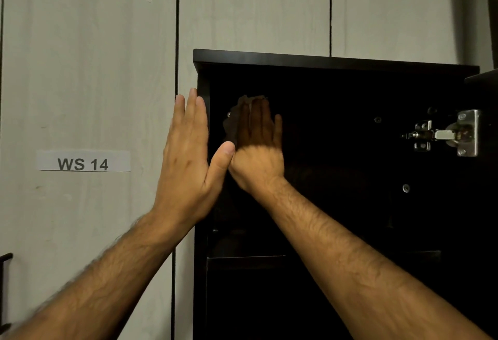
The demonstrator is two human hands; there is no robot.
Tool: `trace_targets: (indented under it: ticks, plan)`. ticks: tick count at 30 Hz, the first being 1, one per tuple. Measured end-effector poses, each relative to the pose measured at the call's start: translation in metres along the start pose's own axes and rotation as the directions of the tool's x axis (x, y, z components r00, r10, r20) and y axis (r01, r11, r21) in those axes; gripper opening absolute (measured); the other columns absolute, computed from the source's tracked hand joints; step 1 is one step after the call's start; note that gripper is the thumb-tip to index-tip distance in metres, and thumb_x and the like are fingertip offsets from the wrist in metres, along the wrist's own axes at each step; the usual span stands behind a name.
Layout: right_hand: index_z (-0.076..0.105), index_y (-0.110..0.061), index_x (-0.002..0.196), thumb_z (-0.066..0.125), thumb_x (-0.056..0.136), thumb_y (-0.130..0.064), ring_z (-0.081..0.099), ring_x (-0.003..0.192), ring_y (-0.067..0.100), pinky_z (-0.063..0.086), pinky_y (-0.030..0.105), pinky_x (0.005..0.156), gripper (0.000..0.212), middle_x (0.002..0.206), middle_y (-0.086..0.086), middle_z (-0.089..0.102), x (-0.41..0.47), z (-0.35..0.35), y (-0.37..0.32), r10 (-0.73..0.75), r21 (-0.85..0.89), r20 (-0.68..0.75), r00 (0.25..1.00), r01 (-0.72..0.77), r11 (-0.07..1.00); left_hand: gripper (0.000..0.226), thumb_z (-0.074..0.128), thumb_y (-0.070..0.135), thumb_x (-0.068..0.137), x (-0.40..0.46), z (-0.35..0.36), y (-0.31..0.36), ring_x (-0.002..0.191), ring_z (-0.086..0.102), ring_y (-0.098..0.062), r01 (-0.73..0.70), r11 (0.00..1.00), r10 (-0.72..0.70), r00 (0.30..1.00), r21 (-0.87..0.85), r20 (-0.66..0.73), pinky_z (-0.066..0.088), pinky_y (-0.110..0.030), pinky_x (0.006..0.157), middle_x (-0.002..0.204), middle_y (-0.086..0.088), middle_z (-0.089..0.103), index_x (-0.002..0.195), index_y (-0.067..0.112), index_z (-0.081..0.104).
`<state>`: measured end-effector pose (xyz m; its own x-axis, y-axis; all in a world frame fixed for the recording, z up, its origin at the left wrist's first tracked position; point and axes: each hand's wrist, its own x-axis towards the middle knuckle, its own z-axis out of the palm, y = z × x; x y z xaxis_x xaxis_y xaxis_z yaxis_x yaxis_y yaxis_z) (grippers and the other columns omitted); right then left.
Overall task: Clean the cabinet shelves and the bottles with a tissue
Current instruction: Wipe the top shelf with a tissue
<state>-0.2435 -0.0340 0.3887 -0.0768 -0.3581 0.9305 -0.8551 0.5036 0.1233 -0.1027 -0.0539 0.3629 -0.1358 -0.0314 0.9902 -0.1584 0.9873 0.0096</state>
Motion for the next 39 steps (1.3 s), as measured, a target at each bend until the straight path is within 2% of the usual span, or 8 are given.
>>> trace_targets:
  ticks: [15, 21, 24, 27, 29, 32, 35, 39]
  plan:
    - [0.005, -0.013, 0.156, 0.031, 0.099, -0.040, -0.006, 0.150, 0.017, -0.016, 0.036, 0.116, 0.068, 0.164, 0.004, 0.003, 0.000, -0.006, 0.007, -0.389, 0.134, 0.062, 0.919, 0.379, 0.916, 0.074, 0.025, 0.051, 0.096, 0.001, -0.003, 0.001, 0.149, -0.010, -0.015, 0.014, 1.000, -0.014, 1.000, -0.027, 0.002, 0.002, -0.036, 0.122, 0.163, -0.006, 0.004, 0.154, 0.008, 0.007]
    - [0.025, -0.011, 0.153, 0.028, 0.101, -0.045, 0.004, 0.150, 0.020, -0.010, 0.038, 0.119, 0.062, 0.162, 0.009, 0.015, -0.052, 0.000, 0.035, -0.639, 0.043, 0.234, 0.732, 0.649, 0.759, 0.073, 0.022, 0.053, 0.097, 0.001, -0.007, 0.000, 0.149, -0.011, -0.013, 0.019, 1.000, -0.019, 1.000, 0.005, 0.012, 0.004, -0.040, 0.122, 0.163, -0.003, 0.002, 0.155, 0.010, 0.007]
    - [0.056, -0.014, 0.135, 0.042, 0.098, -0.034, 0.027, 0.146, 0.025, 0.005, 0.041, 0.121, 0.044, 0.153, 0.006, 0.040, -0.054, -0.004, 0.051, -0.717, 0.042, 0.165, 0.677, 0.722, 0.691, 0.071, 0.023, 0.050, 0.098, 0.001, -0.007, 0.001, 0.149, -0.010, -0.012, 0.026, 1.000, -0.026, 1.000, -0.006, 0.004, 0.003, -0.035, 0.122, 0.163, -0.003, 0.004, 0.155, 0.010, 0.009]
    - [0.075, -0.020, 0.092, 0.062, 0.088, -0.026, 0.056, 0.109, 0.030, 0.045, 0.040, 0.088, 0.015, 0.114, 0.006, 0.066, -0.032, -0.012, 0.065, -0.631, -0.030, -0.079, 0.772, 0.631, 0.775, 0.069, 0.023, 0.048, 0.098, 0.000, -0.005, 0.002, 0.149, -0.009, -0.012, 0.036, 0.999, -0.037, 0.999, -0.029, -0.010, 0.000, -0.025, 0.120, 0.163, -0.003, 0.006, 0.154, 0.010, 0.009]
    - [0.074, -0.020, 0.079, 0.076, 0.078, -0.031, 0.059, 0.088, 0.028, 0.039, 0.029, 0.066, 0.011, 0.093, 0.005, 0.065, -0.012, -0.025, 0.070, -0.390, -0.010, -0.159, 0.907, 0.393, 0.919, 0.069, 0.022, 0.048, 0.098, -0.001, -0.005, 0.002, 0.149, -0.009, -0.012, 0.038, 0.998, -0.038, 0.999, -0.043, -0.005, -0.001, -0.023, 0.120, 0.163, -0.002, 0.005, 0.154, 0.009, 0.008]
    - [0.071, -0.020, 0.095, 0.063, 0.083, -0.022, 0.067, 0.091, 0.025, 0.050, 0.029, 0.071, 0.014, 0.101, 0.002, 0.069, 0.011, -0.044, 0.065, -0.004, 0.350, -0.043, 0.999, 0.019, 0.937, 0.069, 0.023, 0.048, 0.098, -0.002, -0.005, 0.001, 0.149, -0.009, -0.011, 0.035, 0.998, -0.035, 0.999, -0.049, 0.004, -0.002, -0.020, 0.119, 0.163, -0.001, 0.005, 0.154, 0.010, 0.008]
    - [0.067, -0.013, 0.112, 0.058, 0.086, -0.014, 0.060, 0.106, 0.029, 0.043, 0.028, 0.082, 0.028, 0.119, 0.011, 0.063, 0.025, -0.043, 0.050, 0.035, 0.361, -0.077, 0.996, -0.005, 0.933, 0.069, 0.022, 0.047, 0.099, -0.003, -0.006, 0.000, 0.149, -0.008, -0.010, 0.028, 0.998, -0.027, 1.000, -0.051, 0.003, -0.002, -0.019, 0.118, 0.163, -0.001, 0.005, 0.154, 0.010, 0.008]
    - [0.070, -0.012, 0.108, 0.063, 0.082, -0.012, 0.063, 0.096, 0.035, 0.049, 0.034, 0.078, 0.028, 0.108, 0.014, 0.065, 0.008, -0.031, 0.022, -0.175, 0.433, -0.022, 0.984, 0.168, 0.885, 0.069, 0.024, 0.046, 0.098, -0.004, -0.005, -0.001, 0.149, -0.006, -0.012, 0.023, 0.997, -0.023, 1.000, -0.070, -0.001, 0.001, -0.023, 0.120, 0.163, -0.002, 0.007, 0.154, 0.008, 0.010]
